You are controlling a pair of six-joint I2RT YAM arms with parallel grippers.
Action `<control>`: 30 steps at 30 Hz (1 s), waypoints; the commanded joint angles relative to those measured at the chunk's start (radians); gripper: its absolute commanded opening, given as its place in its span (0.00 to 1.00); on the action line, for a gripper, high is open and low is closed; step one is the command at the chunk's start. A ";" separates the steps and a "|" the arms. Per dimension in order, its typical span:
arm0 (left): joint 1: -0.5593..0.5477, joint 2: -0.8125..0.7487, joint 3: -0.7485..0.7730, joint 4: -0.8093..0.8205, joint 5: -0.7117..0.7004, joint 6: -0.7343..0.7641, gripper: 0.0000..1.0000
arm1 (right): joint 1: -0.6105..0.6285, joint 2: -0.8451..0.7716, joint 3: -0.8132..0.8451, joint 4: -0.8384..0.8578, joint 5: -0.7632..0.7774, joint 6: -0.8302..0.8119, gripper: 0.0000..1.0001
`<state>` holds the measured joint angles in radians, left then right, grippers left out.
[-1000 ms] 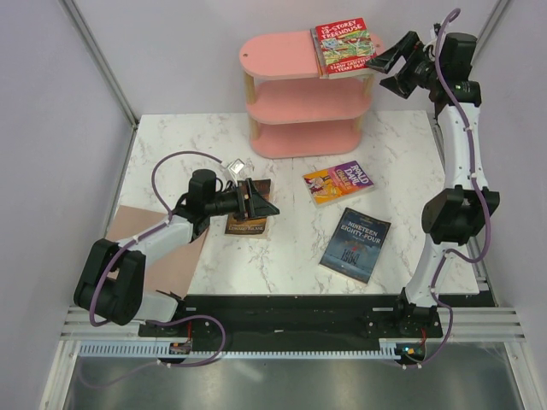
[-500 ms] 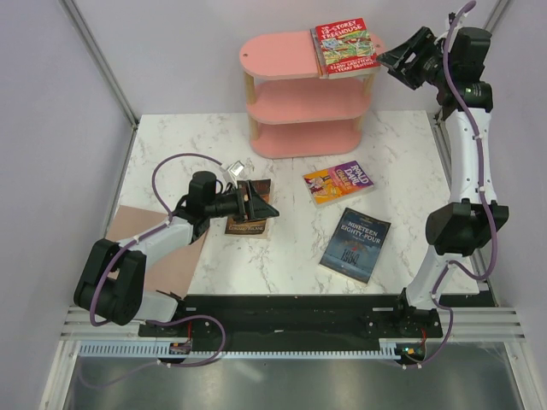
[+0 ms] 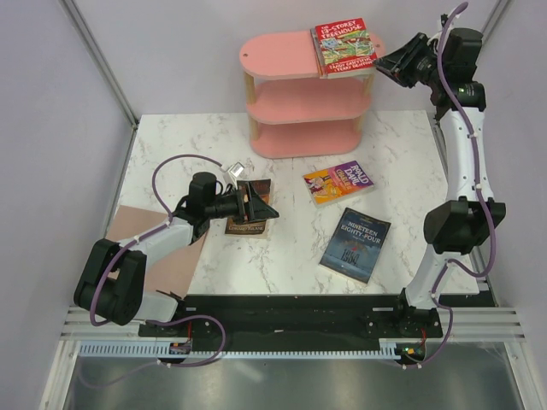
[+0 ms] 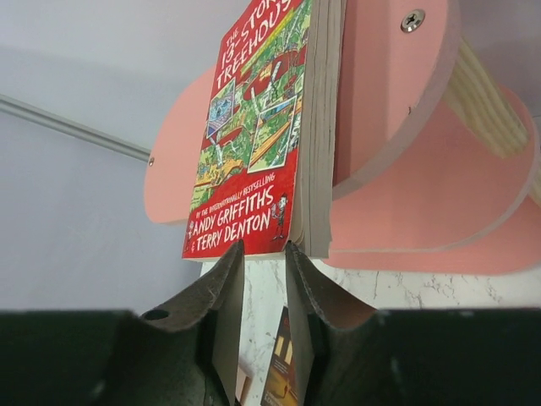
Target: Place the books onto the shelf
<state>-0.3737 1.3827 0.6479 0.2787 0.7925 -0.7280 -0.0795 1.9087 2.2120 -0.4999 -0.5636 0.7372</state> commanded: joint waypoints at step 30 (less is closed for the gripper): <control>-0.004 -0.019 0.032 -0.032 0.008 0.076 0.95 | 0.029 -0.035 -0.012 0.096 0.031 0.027 0.38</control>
<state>-0.3737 1.3827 0.6479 0.2703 0.7921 -0.7143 -0.0566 1.9648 2.2265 -0.4217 -0.5701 0.7918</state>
